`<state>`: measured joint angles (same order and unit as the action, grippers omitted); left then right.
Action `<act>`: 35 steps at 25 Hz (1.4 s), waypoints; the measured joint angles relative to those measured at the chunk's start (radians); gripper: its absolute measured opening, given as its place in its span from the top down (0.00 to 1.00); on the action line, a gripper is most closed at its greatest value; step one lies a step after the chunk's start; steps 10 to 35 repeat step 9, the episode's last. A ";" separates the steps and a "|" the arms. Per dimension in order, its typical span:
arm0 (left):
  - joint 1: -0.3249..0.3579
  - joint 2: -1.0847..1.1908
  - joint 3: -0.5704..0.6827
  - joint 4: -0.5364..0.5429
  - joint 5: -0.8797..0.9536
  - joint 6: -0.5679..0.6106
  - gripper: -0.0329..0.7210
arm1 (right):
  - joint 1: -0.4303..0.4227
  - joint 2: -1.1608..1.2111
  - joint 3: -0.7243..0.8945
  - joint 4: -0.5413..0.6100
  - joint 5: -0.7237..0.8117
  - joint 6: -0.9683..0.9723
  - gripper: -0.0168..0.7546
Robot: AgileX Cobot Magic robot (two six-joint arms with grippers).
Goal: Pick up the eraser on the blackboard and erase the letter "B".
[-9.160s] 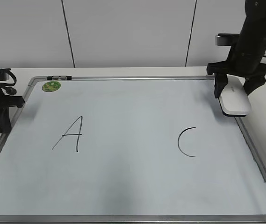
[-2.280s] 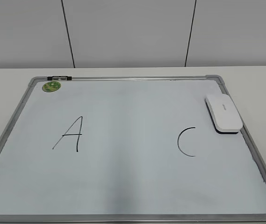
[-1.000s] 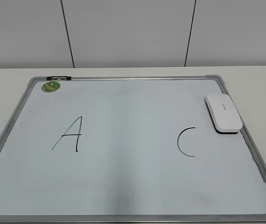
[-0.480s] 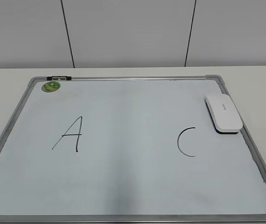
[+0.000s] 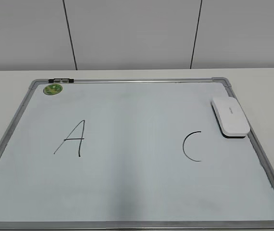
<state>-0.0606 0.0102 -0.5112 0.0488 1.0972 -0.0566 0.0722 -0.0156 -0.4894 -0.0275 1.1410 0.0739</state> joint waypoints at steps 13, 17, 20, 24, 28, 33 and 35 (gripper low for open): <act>0.000 0.000 0.000 0.000 0.000 0.000 0.25 | 0.000 0.000 0.000 0.000 0.000 0.000 0.26; 0.000 0.000 0.000 0.000 0.000 0.000 0.25 | 0.000 0.000 0.000 0.000 0.000 0.000 0.26; 0.000 0.000 0.000 0.000 0.000 0.000 0.25 | 0.000 0.000 0.000 0.000 0.000 0.000 0.26; 0.000 0.000 0.000 0.000 0.000 0.000 0.25 | 0.000 0.000 0.000 0.000 0.000 0.000 0.26; 0.000 0.000 0.000 0.000 0.000 0.000 0.25 | 0.000 0.000 0.000 0.000 0.000 0.000 0.26; 0.000 0.000 0.000 0.000 0.000 0.000 0.25 | 0.000 0.000 0.000 0.000 0.000 0.000 0.26; 0.000 0.000 0.000 0.000 0.000 0.000 0.25 | 0.000 0.000 0.000 0.000 0.000 0.000 0.26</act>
